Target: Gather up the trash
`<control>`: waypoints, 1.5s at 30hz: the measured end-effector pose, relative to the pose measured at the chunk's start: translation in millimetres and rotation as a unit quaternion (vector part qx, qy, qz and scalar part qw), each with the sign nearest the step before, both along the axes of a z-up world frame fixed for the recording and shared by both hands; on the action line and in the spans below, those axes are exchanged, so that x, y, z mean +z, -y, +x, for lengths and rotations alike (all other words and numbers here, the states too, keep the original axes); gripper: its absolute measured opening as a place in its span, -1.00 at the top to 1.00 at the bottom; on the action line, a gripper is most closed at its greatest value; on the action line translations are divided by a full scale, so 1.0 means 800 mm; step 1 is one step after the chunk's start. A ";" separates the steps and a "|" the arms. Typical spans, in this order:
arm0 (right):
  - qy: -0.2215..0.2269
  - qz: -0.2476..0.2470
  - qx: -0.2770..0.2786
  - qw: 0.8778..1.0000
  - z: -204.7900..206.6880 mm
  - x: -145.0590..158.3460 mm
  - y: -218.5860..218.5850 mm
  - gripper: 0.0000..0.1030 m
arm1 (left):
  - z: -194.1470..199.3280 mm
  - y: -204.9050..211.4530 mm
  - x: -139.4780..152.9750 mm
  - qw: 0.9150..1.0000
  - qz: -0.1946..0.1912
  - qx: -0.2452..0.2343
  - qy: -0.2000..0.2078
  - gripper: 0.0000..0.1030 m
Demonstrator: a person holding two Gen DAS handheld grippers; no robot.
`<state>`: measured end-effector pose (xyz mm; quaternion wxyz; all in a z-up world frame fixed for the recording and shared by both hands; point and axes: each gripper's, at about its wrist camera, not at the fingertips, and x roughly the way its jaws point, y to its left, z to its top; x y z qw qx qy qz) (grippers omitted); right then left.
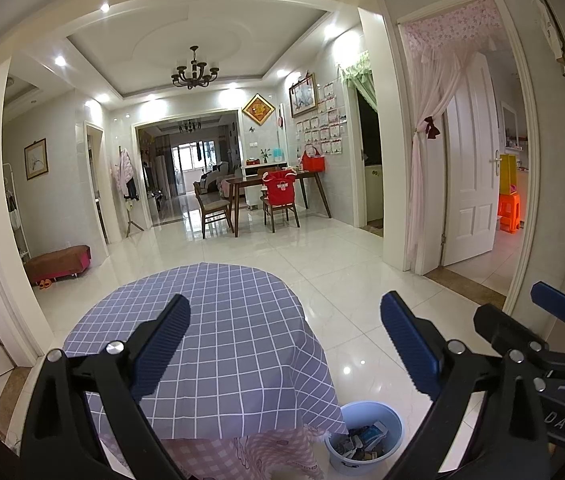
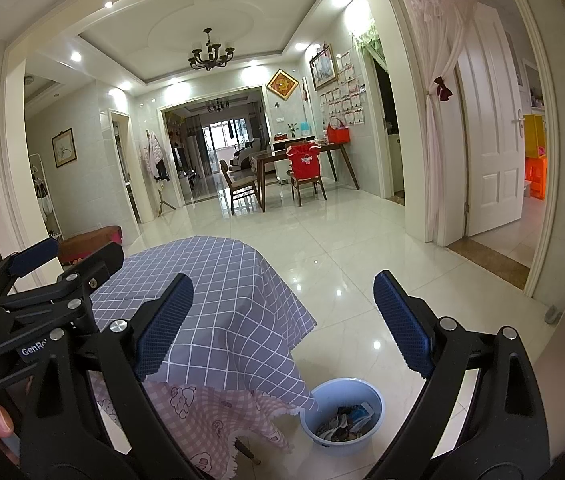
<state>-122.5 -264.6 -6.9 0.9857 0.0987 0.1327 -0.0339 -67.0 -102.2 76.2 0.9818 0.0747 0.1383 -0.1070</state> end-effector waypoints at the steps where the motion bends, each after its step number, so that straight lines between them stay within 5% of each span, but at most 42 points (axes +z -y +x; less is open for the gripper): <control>1: 0.000 -0.001 0.000 1.000 0.000 0.000 0.001 -0.75 | 0.000 0.000 0.000 1.000 0.000 0.000 0.000 -0.83; 45: -0.002 0.003 0.000 1.000 0.003 0.010 0.000 -0.75 | 0.004 -0.008 -0.009 1.000 0.004 0.003 -0.004 -0.83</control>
